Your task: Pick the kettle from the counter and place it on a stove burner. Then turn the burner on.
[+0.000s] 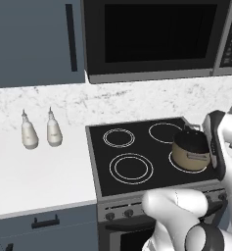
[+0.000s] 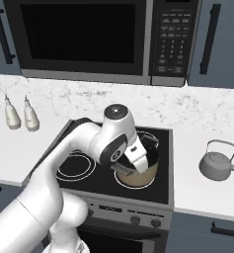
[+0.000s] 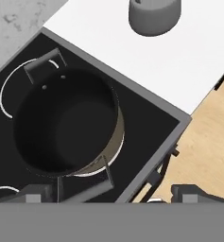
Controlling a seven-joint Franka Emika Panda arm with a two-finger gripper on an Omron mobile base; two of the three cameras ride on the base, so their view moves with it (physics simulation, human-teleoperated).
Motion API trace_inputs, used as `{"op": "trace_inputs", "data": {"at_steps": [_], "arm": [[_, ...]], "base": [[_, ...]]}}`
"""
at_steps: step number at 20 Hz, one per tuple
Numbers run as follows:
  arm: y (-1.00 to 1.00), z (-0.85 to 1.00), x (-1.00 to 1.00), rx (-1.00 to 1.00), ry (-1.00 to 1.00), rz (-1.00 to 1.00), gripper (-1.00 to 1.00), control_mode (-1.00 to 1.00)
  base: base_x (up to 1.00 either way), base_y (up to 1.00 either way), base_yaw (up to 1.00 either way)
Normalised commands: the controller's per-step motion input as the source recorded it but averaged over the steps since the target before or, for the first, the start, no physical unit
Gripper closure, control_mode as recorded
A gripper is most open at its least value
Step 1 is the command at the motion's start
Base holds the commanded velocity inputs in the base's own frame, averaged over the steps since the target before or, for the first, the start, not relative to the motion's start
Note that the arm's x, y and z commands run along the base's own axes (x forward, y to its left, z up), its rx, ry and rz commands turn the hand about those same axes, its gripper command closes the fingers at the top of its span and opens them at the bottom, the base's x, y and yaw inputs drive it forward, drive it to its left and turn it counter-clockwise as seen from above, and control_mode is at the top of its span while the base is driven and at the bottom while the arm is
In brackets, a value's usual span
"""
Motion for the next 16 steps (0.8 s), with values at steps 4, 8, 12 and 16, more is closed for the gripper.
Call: {"op": "trace_inputs", "data": {"at_steps": [4, 8, 12, 16], "arm": [[-0.3, 0.0, 0.18, 0.04, 0.0, 0.0, -1.0, -1.0], [-0.42, 0.0, 0.27, 0.01, 0.0, 0.01, -1.0, -1.0], [-0.45, 0.0, 0.24, 0.0, -0.03, 0.0, -1.0, -1.0], [-0.45, 0.0, 0.27, 0.0, -0.04, 0.0, -1.0, -1.0]], "base": [[0.0, 0.0, 0.0], [0.0, 0.0, 0.0], [0.0, 0.0, 0.0], [0.0, 0.0, 0.0]]}}
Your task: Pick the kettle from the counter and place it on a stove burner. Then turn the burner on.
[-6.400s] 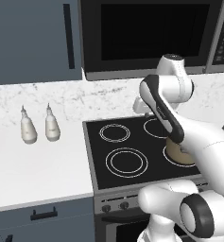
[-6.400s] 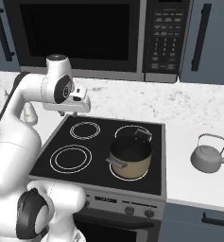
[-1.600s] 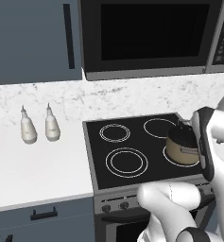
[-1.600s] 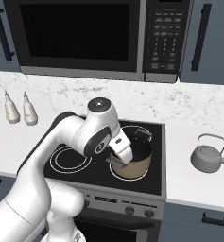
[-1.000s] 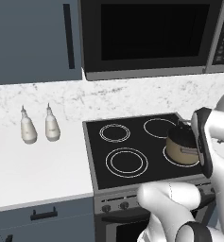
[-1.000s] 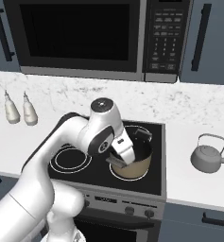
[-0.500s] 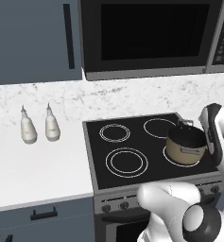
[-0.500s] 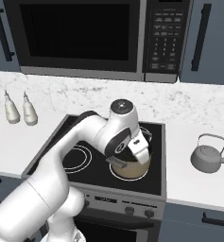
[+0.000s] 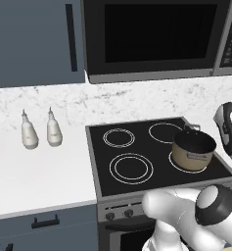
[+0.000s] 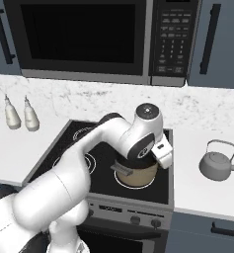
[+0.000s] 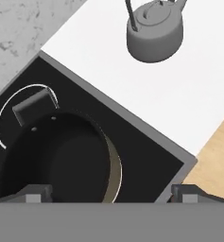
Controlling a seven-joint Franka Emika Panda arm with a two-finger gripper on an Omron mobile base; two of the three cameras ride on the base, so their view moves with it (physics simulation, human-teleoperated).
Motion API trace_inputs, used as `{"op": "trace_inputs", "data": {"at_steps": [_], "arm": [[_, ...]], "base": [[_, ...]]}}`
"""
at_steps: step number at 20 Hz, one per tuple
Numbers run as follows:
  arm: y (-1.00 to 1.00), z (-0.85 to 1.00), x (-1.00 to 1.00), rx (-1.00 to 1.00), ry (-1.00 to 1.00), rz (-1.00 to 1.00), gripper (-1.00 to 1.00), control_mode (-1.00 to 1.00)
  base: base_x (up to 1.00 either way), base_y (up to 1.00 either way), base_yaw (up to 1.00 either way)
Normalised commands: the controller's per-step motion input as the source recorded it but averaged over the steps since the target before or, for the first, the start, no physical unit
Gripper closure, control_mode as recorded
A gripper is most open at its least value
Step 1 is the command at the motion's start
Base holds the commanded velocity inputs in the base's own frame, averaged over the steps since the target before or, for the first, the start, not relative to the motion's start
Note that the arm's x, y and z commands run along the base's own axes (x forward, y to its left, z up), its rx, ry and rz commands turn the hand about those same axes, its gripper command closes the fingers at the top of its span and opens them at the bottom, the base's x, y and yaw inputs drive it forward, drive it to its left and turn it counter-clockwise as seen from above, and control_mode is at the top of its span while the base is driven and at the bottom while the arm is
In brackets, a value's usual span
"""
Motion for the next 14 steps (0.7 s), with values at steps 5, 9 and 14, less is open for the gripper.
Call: {"op": "trace_inputs", "data": {"at_steps": [5, 9, 14], "arm": [[-0.49, 0.0, 0.26, 0.0, -0.03, 0.0, -1.0, -1.0], [-0.47, 0.0, 0.31, 0.0, -0.03, 0.0, -1.0, -1.0], [-0.48, 0.0, 0.31, 0.0, -0.01, -0.01, -1.0, -1.0]], "base": [[0.0, 0.0, 0.0], [0.0, 0.0, 0.0], [0.0, 0.0, 0.0]]}}
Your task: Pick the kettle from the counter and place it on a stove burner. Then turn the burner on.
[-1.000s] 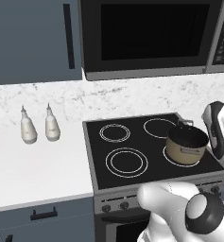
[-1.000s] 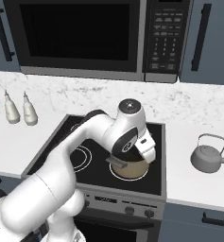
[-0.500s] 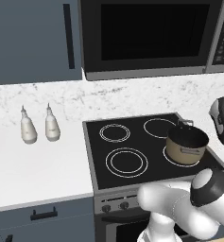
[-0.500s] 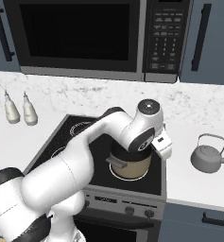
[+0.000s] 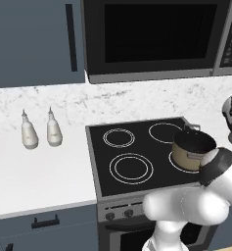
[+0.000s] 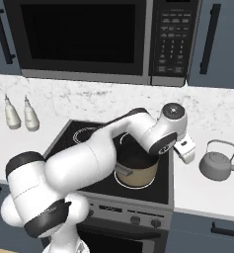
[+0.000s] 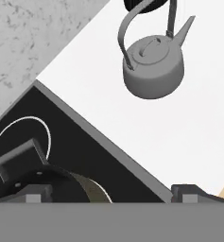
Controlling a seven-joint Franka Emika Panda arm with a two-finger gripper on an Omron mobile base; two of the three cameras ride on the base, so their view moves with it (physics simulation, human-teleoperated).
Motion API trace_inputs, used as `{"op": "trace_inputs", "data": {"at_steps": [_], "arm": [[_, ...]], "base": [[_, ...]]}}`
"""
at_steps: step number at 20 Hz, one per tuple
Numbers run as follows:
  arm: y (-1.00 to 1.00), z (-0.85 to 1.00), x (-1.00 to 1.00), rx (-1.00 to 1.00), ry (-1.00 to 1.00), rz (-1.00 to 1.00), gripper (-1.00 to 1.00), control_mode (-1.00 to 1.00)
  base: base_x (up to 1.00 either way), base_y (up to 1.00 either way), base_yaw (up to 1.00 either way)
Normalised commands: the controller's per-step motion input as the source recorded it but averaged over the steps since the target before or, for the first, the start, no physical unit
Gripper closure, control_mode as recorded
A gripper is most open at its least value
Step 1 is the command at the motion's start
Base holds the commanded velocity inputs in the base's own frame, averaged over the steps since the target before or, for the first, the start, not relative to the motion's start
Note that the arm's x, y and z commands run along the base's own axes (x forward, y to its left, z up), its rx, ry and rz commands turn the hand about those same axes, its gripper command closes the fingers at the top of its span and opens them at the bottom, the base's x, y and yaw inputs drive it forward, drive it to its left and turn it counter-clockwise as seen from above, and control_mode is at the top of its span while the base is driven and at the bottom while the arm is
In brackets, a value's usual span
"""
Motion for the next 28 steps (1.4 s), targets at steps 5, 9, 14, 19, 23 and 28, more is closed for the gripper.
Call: {"op": "trace_inputs", "data": {"at_steps": [5, 9, 14, 19, 23, 28], "arm": [[-0.53, -0.03, 0.32, 0.0, -0.01, -0.1, -1.0, -1.0], [-0.49, -0.06, 0.43, 0.02, 0.0, -0.21, -1.0, -1.0], [-0.58, -0.08, 0.35, 0.07, 0.0, -0.23, -1.0, -1.0], [-0.7, -0.13, 0.22, 0.1, 0.0, -0.13, -1.0, -1.0], [-0.44, -0.16, 0.14, 0.04, 0.0, -0.01, -1.0, -1.0], [-0.29, -0.08, 0.12, 0.04, 0.0, 0.0, -1.0, -1.0]], "base": [[0.0, 0.0, 0.0], [0.0, 0.0, 0.0], [0.0, 0.0, 0.0], [0.0, 0.0, 0.0], [0.0, 0.0, 0.0], [0.0, 0.0, 0.0]]}}
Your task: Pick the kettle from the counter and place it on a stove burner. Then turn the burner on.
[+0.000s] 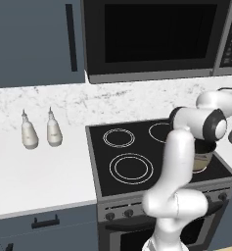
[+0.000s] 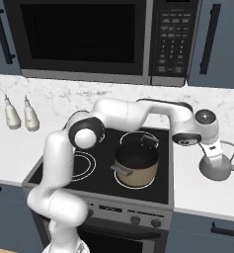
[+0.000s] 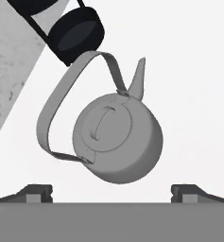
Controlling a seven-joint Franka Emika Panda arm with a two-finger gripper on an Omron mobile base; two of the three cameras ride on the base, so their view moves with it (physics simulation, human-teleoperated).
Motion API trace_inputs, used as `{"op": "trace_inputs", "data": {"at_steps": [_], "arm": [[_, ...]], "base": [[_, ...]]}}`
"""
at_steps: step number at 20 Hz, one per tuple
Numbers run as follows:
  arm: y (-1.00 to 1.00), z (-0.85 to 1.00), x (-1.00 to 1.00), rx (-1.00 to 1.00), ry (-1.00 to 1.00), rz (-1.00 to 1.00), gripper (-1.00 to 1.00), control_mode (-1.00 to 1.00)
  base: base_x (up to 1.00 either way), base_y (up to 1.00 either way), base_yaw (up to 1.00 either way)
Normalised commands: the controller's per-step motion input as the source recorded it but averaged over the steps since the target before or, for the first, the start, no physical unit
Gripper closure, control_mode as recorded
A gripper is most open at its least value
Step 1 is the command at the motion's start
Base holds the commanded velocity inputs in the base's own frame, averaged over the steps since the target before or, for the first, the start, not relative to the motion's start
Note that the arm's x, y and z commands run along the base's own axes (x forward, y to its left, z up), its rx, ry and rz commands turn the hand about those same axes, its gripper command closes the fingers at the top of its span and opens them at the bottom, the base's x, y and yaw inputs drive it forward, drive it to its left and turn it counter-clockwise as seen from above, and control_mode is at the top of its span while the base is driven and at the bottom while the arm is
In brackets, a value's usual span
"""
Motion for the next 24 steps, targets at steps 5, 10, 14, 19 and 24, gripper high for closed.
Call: {"op": "trace_inputs", "data": {"at_steps": [5, 10, 14, 19, 24], "arm": [[-0.12, -0.04, 0.17, 0.02, 0.0, 0.0, -1.0, -1.0], [0.0, -0.01, 0.31, 0.0, 0.0, -0.01, -1.0, -1.0], [0.03, -0.03, 0.28, 0.0, 0.0, -0.08, -1.0, -1.0], [0.07, -0.01, 0.35, 0.0, 0.0, -0.12, -1.0, -1.0], [0.02, -0.07, 0.37, 0.0, 0.0, -0.11, -1.0, -1.0]], "base": [[0.0, 0.0, 0.0], [0.0, 0.0, 0.0], [0.0, 0.0, 0.0], [0.0, 0.0, 0.0], [0.0, 0.0, 0.0]]}}
